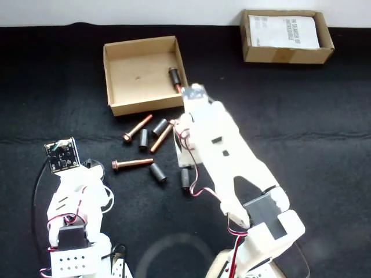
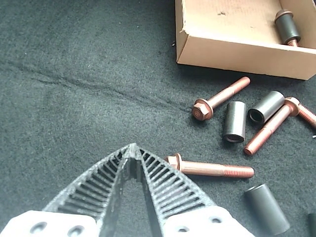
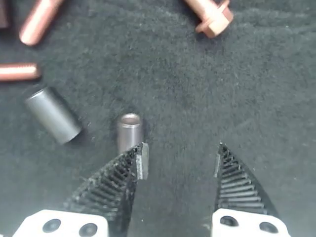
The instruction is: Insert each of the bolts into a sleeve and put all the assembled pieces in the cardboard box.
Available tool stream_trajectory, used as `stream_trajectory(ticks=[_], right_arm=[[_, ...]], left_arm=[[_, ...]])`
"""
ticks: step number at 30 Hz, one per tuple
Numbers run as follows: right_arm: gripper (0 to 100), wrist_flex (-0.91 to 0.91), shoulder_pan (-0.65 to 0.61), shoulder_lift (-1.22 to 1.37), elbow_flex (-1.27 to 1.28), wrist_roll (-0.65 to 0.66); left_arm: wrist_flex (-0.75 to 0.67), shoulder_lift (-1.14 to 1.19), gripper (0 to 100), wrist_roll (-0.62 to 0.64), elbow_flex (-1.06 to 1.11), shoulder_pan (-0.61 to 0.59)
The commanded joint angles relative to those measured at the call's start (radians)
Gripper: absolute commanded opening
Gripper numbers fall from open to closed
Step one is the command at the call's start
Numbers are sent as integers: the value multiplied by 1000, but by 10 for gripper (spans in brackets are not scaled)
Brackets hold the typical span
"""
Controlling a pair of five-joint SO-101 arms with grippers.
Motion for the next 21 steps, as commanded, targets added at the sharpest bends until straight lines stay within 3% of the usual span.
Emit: stream_trajectory(ticks=[1, 14, 21], right_arm=[[202, -64, 15, -59, 61, -15], [202, -73, -108, -151, 81, -40], [202, -183, -122, -150, 166, -41]], left_arm=[[-2, -15, 13, 3, 18, -7], [-3, -15, 13, 3, 18, -7], [-3, -15, 13, 3, 18, -7]])
